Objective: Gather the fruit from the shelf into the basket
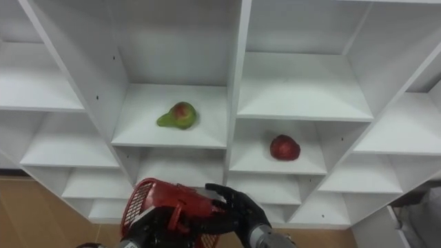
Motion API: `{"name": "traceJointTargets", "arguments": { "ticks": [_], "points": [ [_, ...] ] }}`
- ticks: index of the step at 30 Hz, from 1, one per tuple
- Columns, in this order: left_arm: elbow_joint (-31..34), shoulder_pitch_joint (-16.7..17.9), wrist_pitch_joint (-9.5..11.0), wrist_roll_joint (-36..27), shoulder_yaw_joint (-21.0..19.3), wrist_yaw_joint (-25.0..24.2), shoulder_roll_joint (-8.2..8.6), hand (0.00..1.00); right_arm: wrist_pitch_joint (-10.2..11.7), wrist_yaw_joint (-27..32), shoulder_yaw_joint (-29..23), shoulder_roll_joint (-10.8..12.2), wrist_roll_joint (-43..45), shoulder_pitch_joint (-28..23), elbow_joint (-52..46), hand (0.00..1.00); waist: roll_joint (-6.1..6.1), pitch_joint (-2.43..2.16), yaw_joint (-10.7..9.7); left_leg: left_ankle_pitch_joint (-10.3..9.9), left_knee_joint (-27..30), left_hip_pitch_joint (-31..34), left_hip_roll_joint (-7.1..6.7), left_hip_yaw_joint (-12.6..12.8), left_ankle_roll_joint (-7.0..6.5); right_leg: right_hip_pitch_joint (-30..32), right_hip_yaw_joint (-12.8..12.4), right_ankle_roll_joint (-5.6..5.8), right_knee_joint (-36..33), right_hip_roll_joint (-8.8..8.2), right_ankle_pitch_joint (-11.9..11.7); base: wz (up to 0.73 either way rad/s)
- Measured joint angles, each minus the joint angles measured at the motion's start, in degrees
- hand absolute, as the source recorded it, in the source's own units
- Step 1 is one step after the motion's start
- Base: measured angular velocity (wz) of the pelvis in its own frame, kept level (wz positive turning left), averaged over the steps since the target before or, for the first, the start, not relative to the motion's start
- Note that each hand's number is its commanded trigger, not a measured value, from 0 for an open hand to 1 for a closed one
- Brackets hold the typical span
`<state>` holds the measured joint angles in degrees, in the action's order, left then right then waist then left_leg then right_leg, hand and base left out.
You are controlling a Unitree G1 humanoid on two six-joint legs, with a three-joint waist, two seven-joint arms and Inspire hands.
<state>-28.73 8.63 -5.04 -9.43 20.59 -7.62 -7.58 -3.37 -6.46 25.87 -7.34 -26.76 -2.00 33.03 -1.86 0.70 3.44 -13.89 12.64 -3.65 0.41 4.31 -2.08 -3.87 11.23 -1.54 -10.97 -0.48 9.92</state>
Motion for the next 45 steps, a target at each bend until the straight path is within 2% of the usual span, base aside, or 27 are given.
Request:
{"name": "traceJointTargets", "arguments": {
  "ticks": [16,22,34,40,45],
  "points": [
    [-0.13,-0.01,0.0,-0.02,-0.04,0.02,-0.07,1.0,0.0,0.02,0.01,-0.16,-0.28,0.0,0.01,0.0,0.04,0.03,0.04,0.01,0.51,-0.09,0.01,0.04,-0.01,-0.17,-0.1,0.0,-0.02,-0.06,0.0,0.0],
    [-0.57,0.01,0.0,-0.01,-0.04,-0.09,-0.05,1.0,0.0,-0.01,0.01,-0.22,-0.27,-0.01,0.04,0.0,0.34,0.34,0.02,0.0,-0.17,-0.85,0.01,0.04,0.0,-0.93,-0.05,0.0,0.18,-0.01,0.0,0.0],
    [-0.68,0.01,0.04,0.01,-0.16,-0.15,-0.3,1.0,0.19,-0.35,0.12,-0.28,-0.2,0.05,0.02,0.0,0.31,0.29,0.3,0.0,-0.4,-1.19,0.0,-0.01,0.0,-1.15,-0.05,0.0,0.3,0.02,0.0,0.0],
    [-0.68,0.01,0.26,1.18,-0.96,-0.64,-0.02,1.0,0.34,-3.24,0.04,-0.25,2.55,0.2,-0.32,0.0,0.27,0.24,1.08,0.0,-0.43,-1.08,0.04,-0.42,0.0,-1.04,0.12,0.0,0.27,0.08,0.0,0.0],
    [-0.67,0.51,0.34,-0.03,-2.37,0.05,0.25,1.0,0.33,-5.78,0.27,0.03,5.02,0.28,-2.25,0.0,-0.14,0.01,1.73,0.0,-0.12,-1.06,0.03,-0.54,0.0,-1.12,0.13,0.0,0.21,0.04,0.0,0.0]
  ]
}}
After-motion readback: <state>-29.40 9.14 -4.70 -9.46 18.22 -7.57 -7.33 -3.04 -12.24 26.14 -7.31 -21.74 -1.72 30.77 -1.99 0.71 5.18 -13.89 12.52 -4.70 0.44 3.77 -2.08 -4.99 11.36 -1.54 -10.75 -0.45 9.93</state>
